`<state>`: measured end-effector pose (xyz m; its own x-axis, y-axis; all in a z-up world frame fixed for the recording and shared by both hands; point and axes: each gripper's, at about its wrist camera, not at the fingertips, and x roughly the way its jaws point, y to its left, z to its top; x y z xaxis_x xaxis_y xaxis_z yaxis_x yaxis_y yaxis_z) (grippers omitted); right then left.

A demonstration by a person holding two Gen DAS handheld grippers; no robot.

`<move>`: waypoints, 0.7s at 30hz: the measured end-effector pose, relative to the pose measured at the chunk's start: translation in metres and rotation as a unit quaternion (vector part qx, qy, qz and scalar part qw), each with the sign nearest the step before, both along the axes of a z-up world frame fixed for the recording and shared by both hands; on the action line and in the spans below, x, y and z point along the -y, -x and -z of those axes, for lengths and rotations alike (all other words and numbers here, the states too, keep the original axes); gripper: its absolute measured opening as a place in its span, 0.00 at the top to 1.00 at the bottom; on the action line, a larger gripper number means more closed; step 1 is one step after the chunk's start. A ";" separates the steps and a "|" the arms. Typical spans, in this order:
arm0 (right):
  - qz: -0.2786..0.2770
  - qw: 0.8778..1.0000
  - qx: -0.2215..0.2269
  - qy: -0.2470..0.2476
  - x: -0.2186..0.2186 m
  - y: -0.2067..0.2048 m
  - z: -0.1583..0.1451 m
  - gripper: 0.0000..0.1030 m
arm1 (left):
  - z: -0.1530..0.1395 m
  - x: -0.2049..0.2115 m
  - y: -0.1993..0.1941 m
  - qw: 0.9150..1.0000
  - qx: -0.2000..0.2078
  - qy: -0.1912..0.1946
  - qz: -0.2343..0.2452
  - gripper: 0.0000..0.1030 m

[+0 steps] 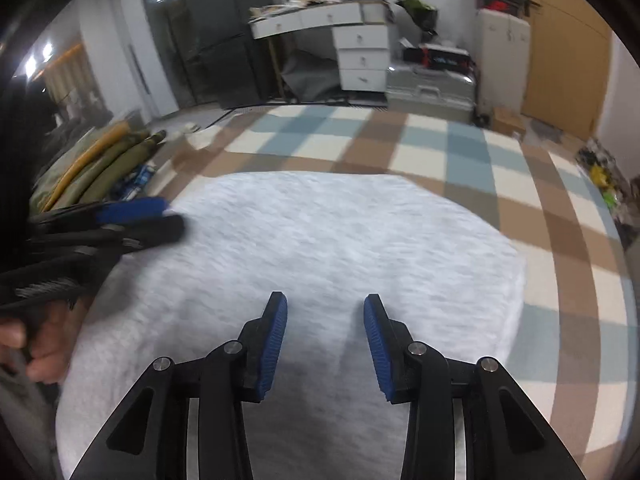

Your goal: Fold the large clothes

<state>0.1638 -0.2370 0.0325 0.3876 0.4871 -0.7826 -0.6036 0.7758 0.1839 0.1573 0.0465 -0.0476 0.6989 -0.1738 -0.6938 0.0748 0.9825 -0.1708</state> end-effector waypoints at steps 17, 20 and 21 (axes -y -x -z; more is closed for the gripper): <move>-0.044 0.999 -0.006 -0.015 0.004 0.041 0.002 0.58 | 0.030 -0.021 -0.020 1.000 -0.018 0.019 -0.017 0.33; -0.025 0.999 0.018 0.024 0.017 0.048 0.002 0.58 | 0.016 -0.018 -0.005 0.999 -0.005 0.002 -0.033 0.36; -0.021 0.999 0.016 0.023 0.025 0.050 0.001 0.58 | 0.012 -0.022 0.001 0.999 -0.002 0.005 -0.043 0.38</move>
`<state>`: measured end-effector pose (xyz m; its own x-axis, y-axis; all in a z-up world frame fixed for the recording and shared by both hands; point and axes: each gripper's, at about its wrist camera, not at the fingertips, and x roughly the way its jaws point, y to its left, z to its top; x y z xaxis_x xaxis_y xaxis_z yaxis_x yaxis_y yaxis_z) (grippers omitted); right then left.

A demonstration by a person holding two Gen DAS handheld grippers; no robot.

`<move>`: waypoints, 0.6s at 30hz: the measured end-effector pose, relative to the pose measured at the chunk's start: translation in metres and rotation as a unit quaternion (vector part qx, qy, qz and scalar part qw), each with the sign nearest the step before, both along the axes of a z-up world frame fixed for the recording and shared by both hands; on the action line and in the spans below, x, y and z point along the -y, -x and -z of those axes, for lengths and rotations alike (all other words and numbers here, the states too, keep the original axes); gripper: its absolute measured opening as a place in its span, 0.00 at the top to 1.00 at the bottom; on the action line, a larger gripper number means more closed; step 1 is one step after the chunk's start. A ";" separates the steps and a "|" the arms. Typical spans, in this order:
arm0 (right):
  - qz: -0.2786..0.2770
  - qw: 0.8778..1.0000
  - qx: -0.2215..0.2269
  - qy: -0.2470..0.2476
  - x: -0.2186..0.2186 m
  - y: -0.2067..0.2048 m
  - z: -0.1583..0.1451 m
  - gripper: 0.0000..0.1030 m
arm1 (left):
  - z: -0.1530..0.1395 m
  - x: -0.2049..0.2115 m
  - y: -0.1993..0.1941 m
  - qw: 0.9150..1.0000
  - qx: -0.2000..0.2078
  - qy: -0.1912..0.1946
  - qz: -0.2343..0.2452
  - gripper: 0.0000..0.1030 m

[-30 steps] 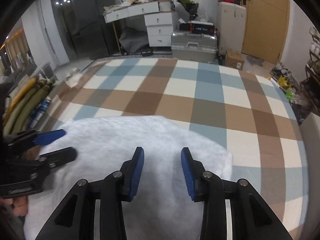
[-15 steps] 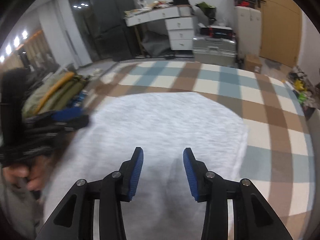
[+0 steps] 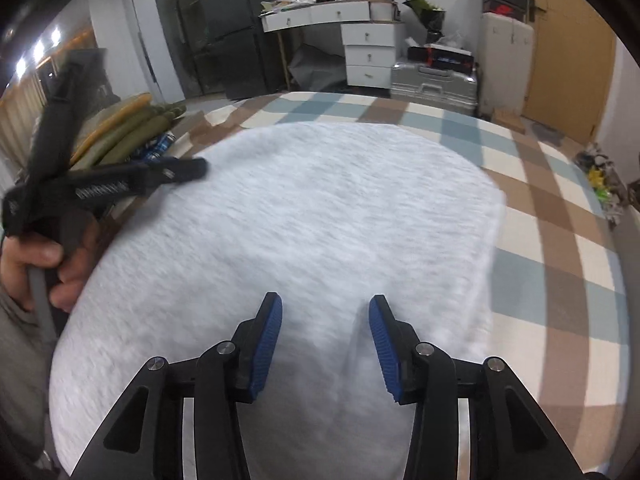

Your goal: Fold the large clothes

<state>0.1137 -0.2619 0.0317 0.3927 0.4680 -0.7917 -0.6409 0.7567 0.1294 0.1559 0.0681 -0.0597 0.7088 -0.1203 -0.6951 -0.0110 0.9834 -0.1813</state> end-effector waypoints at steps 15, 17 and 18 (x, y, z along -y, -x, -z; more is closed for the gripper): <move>-0.030 0.998 -0.023 -0.055 -0.001 0.023 0.002 0.53 | 0.019 0.064 0.082 0.990 0.018 -0.105 0.089 0.45; -0.004 0.999 -0.020 -0.035 0.013 0.022 0.004 0.53 | 0.018 0.060 0.078 0.992 0.016 -0.095 0.086 0.44; 0.000 0.999 -0.028 -0.044 0.022 0.024 0.004 0.53 | 0.017 0.061 0.080 0.991 0.019 -0.096 0.086 0.44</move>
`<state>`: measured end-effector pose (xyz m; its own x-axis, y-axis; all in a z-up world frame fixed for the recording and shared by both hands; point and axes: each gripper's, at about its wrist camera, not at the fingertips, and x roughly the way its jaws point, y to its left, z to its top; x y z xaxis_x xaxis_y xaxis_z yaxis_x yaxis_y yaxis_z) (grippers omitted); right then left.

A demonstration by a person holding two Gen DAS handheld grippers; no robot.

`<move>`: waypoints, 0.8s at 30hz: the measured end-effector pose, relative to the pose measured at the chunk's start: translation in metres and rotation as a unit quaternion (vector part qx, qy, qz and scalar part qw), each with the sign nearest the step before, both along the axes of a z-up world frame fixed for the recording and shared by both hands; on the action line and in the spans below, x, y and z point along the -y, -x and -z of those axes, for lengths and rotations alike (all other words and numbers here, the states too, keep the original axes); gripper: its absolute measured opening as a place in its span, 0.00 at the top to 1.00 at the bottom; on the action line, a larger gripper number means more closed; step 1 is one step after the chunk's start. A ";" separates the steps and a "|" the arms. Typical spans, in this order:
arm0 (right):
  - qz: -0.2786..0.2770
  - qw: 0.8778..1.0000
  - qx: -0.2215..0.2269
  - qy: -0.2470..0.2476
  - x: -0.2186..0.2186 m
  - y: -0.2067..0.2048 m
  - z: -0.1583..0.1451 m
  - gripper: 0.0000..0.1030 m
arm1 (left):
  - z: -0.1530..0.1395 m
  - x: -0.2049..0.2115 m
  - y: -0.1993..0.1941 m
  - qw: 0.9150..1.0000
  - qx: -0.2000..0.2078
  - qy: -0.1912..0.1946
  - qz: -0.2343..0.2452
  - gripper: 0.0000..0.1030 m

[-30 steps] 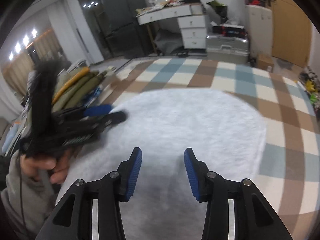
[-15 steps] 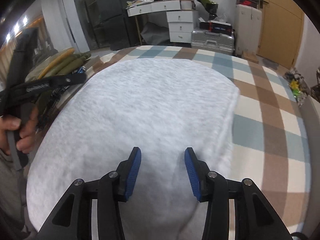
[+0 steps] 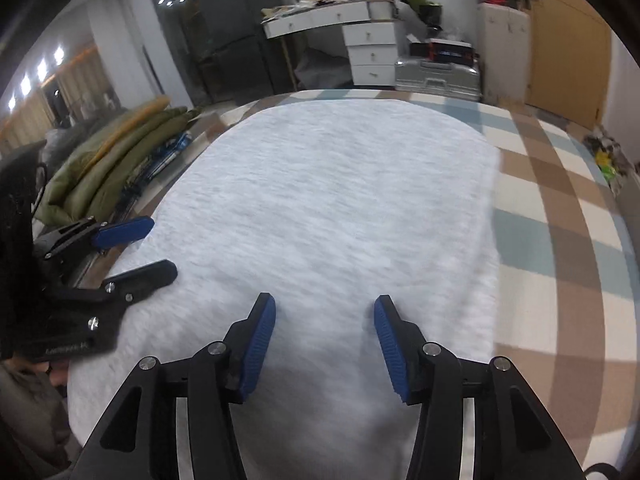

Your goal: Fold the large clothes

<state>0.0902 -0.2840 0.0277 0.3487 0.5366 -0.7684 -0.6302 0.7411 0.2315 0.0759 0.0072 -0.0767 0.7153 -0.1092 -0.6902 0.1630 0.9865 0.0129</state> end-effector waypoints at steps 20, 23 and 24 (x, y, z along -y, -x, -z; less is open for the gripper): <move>0.013 1.000 -0.003 -0.001 0.058 0.061 -0.006 0.48 | -0.013 0.014 0.086 0.998 -0.001 0.052 0.029 0.43; 0.024 0.999 -0.020 -0.038 0.074 0.066 -0.013 0.47 | -0.015 0.019 0.090 0.998 0.001 0.049 0.042 0.43; 0.013 0.998 -0.024 -0.056 0.074 0.068 -0.015 0.47 | -0.011 0.022 0.091 0.998 -0.003 0.045 0.045 0.43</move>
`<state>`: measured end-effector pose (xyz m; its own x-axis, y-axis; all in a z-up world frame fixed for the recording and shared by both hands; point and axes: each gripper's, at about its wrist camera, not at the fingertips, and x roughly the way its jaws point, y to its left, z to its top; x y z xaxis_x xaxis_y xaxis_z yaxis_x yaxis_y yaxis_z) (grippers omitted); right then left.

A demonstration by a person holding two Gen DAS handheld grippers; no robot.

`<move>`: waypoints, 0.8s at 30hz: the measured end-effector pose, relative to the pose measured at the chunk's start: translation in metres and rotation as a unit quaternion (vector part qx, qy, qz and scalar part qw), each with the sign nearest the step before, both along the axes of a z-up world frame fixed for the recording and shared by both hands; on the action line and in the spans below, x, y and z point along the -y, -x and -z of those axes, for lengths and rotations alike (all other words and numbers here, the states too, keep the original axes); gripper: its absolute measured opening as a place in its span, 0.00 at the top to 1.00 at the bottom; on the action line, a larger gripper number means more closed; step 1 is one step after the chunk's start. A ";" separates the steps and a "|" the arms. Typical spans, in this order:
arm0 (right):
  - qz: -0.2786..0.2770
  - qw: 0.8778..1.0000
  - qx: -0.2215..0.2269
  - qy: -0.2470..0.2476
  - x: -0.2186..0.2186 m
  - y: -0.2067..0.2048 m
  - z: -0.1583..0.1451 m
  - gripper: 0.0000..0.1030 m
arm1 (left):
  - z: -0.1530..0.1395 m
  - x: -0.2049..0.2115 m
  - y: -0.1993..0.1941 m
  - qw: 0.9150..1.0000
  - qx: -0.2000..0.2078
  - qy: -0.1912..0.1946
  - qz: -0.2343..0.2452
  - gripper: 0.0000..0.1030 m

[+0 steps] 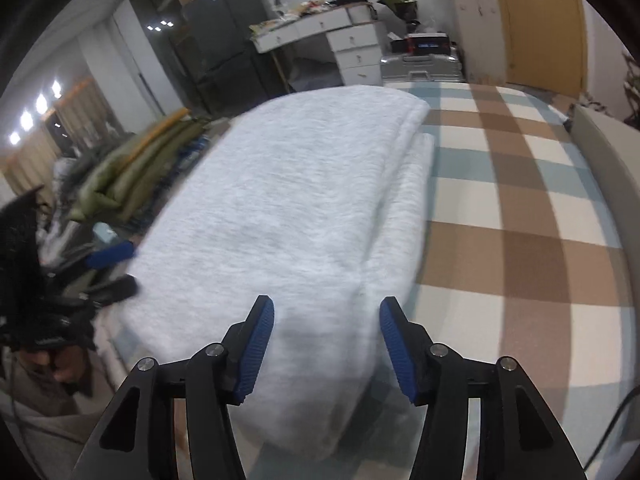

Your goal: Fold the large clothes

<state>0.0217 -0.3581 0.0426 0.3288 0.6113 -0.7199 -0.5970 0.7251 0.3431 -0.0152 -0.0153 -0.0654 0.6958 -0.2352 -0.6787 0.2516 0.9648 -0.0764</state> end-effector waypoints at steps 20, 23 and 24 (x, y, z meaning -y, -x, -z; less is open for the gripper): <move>0.054 0.973 -0.175 -0.143 0.028 -0.084 0.050 0.23 | 0.038 -0.095 -0.065 0.949 -0.104 0.253 -0.154 0.41; 0.036 0.974 -0.177 -0.138 0.011 -0.099 0.050 0.23 | 0.041 -0.094 -0.075 0.950 -0.117 0.256 -0.137 0.32; 0.031 0.974 -0.176 -0.137 0.007 -0.102 0.050 0.25 | 0.042 -0.096 -0.077 0.948 -0.123 0.263 -0.132 0.30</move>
